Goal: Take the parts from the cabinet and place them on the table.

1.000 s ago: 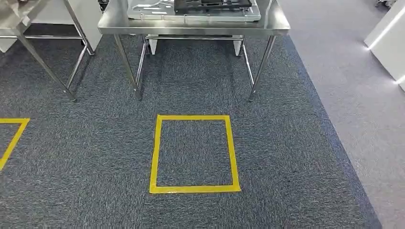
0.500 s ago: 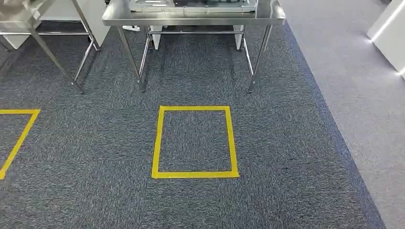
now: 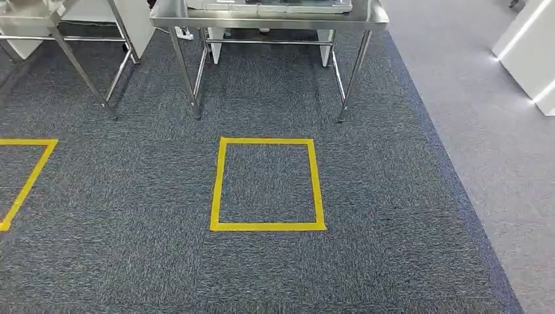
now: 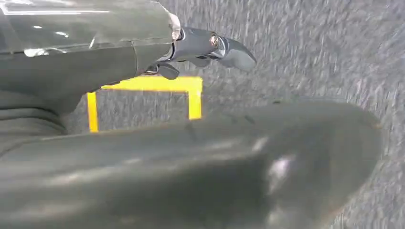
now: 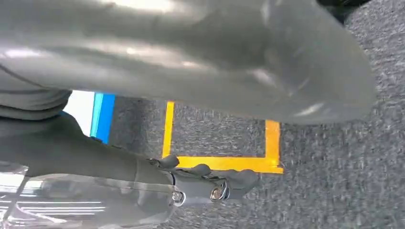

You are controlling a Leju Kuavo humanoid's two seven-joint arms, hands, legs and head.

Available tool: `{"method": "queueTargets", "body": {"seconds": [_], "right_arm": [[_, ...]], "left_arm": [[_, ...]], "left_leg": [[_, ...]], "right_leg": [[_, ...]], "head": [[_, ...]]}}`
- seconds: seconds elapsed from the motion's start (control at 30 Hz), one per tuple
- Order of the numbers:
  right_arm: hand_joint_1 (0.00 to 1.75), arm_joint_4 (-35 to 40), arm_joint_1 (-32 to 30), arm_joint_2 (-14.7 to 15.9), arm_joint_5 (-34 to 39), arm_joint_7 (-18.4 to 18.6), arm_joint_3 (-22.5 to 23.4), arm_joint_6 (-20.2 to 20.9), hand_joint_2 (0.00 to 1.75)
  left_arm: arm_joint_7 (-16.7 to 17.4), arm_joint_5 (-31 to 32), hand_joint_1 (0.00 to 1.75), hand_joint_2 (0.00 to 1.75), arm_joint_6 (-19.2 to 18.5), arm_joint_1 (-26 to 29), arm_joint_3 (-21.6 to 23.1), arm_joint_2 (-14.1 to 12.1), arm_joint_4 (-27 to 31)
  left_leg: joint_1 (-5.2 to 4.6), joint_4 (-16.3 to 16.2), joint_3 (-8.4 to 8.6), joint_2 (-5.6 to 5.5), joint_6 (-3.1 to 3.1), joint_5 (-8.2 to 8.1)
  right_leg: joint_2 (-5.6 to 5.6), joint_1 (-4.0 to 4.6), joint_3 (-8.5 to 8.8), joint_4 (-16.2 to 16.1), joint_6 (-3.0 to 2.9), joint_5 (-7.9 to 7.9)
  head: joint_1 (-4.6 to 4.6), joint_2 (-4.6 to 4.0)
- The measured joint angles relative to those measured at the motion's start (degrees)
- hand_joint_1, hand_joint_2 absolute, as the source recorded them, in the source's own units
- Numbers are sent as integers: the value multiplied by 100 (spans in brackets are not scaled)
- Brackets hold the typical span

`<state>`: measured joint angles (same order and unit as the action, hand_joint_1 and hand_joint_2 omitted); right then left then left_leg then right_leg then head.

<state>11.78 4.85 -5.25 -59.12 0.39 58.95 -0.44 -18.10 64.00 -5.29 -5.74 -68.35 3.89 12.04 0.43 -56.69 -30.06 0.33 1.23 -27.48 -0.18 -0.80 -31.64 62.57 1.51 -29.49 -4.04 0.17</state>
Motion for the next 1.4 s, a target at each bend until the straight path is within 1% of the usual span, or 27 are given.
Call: {"method": "queueTargets", "body": {"seconds": [0.03, 0.07, 0.13, 0.2, 0.27, 0.33, 0.37, 0.4, 0.47, 0.53, 0.57, 0.63, 0.7, 0.73, 0.77, 0.83, 0.9, 0.93, 1.03, 1.07, 1.1, 1.2, 1.23, 1.27, 1.3, 1.33, 1.4], "right_arm": [[0, 0, 5, 4, 9, 0, 4, 9, 0], [0, 0, -1, 11, 33, 2, 20, -9, 0], [0, 0, -22, 11, 74, 9, 48, -77, 0], [0, 0, -19, 9, 85, 18, 87, -127, 0], [0, 0, -9, 9, 98, 15, 114, -164, 0], [0, 0, -20, 9, 103, 11, 122, -177, 0], [0, 0, -21, 11, 124, -4, 127, -196, 0], [0, 0, -18, 9, 155, -20, 138, -208, 0], [0, 0, -5, 9, 190, -42, 184, -223, 0], [0, 0, 16, 0, 197, -46, 208, -210, 0], [0, 0, 17, 0, 197, -48, 212, -188, 0], [0, 0, 22, 0, 197, -48, 223, -164, 0], [0, 0, 19, 0, 197, -55, 245, -164, 0], [0, 0, 19, 2, 197, -63, 256, -168, 0], [0, 0, 21, -2, 197, -79, 260, -173, 0], [0, 0, 19, -4, 197, -100, 262, -175, 0], [0, 0, -2, -4, 197, -109, 267, -179, 0], [0, 0, -14, -2, 197, -111, 269, -179, 0], [0, 0, -33, 0, 197, -118, 269, -181, 0], [0, -4, -76, 0, 197, -118, 275, -179, 0], [0, -4, -54, -2, 197, -120, 275, -179, 0], [0, -4, -66, -4, 197, -122, 275, -179, 0], [0, -4, -71, -4, 197, -120, 275, -181, 0], [0, -4, -73, -4, 197, -125, 278, -181, 0], [0, -4, -77, -4, 197, -122, 282, -188, 0], [0, -4, -64, -4, 197, -122, 289, -190, 0], [0, -2, -37, -4, 197, -122, 297, -192, 0]], "left_arm": [[0, -2, 0, 0, 7, 1, -2, 16, 2], [0, -18, 0, 0, 20, -17, -4, 26, 2], [0, -59, 0, 0, 48, -31, -28, 26, 2], [0, -72, 0, 0, 57, -8, -63, 29, 2], [-11, -85, 0, 0, 70, 9, -92, 29, 2], [-15, -98, 0, 0, 70, 9, -105, 29, 2], [-26, -98, 0, 0, 68, 19, -105, 31, 0], [-44, -100, 0, 0, 68, 37, -107, 33, 2], [-131, -114, 0, 0, 50, 59, -109, 31, 2], [-210, -122, 0, 0, 11, 46, -111, 29, 2], [-183, -129, 0, 0, -35, 27, -114, 29, 2], [-127, -140, 0, 0, -87, 33, -120, 31, 2], [-120, -135, 0, 0, -90, 59, -125, 31, 2], [-144, -114, 0, 0, -90, 63, -125, 33, 2], [-170, -103, 0, 0, -83, 60, -123, 31, 2], [-197, -96, 0, 0, -72, 46, -122, 31, 2], [-210, -96, 0, 0, -66, 63, -125, 31, 2], [-212, -96, 0, 0, -66, 68, -125, 31, 2], [-216, -96, 0, 0, -68, 74, -125, 41, 2], [-216, -96, 0, 0, -68, 86, -125, 39, 2], [-223, -92, 0, 0, -66, 58, -122, 39, 2], [-225, -92, 0, 0, -66, 45, -122, 39, 2], [-225, -92, 0, 0, -63, 42, -122, 37, 2], [-230, -90, 0, 0, -57, 34, -122, 37, 2], [-230, -68, 0, 0, -48, 30, -122, 37, 2], [-232, -59, 0, 0, -48, 30, -120, 37, 2], [-249, -59, 0, 0, -48, 50, -118, 37, 2]], "left_leg": [[7, -6, -21, -32, -32, 21], [-33, -37, -82, -30, -61, 35], [-7, -31, -107, -88, -125, 90], [-18, -24, -126, -139, -205, 125], [14, -367, -288, -94, -228, -183], [28, -1284, -682, -87, -264, -674], [28, -1719, -862, -80, -283, -829], [31, -1863, -899, -73, -292, -827], [34, -1323, -556, -66, -285, -482], [33, -227, 69, -30, -236, -63], [0, -36, 128, 1, -192, -167], [-5, -46, 84, -6, -123, -156], [-4, 7, 99, -30, 17, -207], [12, 17, 134, -31, 46, -188], [14, 16, 145, -33, 73, -190], [11, 10, 153, -34, 73, -190], [13, 7, 204, -48, 51, -234], [20, 6, 245, -60, 32, -263], [47, 5, 471, -81, -40, -420], [42, 0, 504, -81, -76, -474], [33, 9, 495, -86, -116, -498], [24, -12, 635, -88, -259, -441], [39, -256, 536, -68, -278, -397], [42, -698, 327, -63, -288, -239], [42, -1181, 11, -64, -299, -231], [42, -1535, -282, -64, -304, -381], [40, -1814, -716, -64, -275, -1064]], "right_leg": [[181, 4, 284, -454, -53, 41], [264, 20, 328, -607, -80, -5], [176, 47, 287, -574, -115, 24], [100, 7, 284, -645, -227, 96], [2, 3, 259, -677, -292, 149], [-91, 22, 211, -669, -315, 167], [-112, 33, 178, -659, -314, 178], [-137, 38, 150, -641, -313, 189], [-157, 40, 117, -592, -306, 193], [-169, 43, 96, -522, -280, 179], [-175, 89, 68, -477, -242, 164], [-170, 63, 41, -489, -177, 174], [-170, 58, 19, -311, -77, 260], [-140, 34, -40, -234, -57, 203], [-70, 25, -167, -6, -47, 47], [-22, 3, -643, 835, -25, -356], [-14, -9, -1028, 1418, 27, -468], [-15, -18, -1038, 1339, 47, -344], [-13, -46, -551, -1, 22, 464], [8, -42, -517, -198, 10, 550], [-8, 16, -517, -290, -43, 334], [3, 6, -348, -326, -204, 284], [11, -19, -217, -387, -239, 257], [-21, -13, -96, -419, -285, 195], [-25, -8, -1, -442, -305, 166], [-20, 0, 79, -464, -329, 113], [21, 18, 260, -491, -340, -1]], "head": [[0, 0], [-2, 0], [-2, 0], [-2, 0], [-2, 0], [-2, 0], [-2, 0], [-2, 0], [-2, 0], [-2, 0], [-2, 0], [-2, 0], [-2, 0], [0, 0], [0, 0], [0, 0], [-2, 0], [0, 0], [0, 0], [0, 0], [0, 0], [-4, 0], [-7, 0], [-2, 0], [-9, 0], [-7, 0], [-9, 0]]}}
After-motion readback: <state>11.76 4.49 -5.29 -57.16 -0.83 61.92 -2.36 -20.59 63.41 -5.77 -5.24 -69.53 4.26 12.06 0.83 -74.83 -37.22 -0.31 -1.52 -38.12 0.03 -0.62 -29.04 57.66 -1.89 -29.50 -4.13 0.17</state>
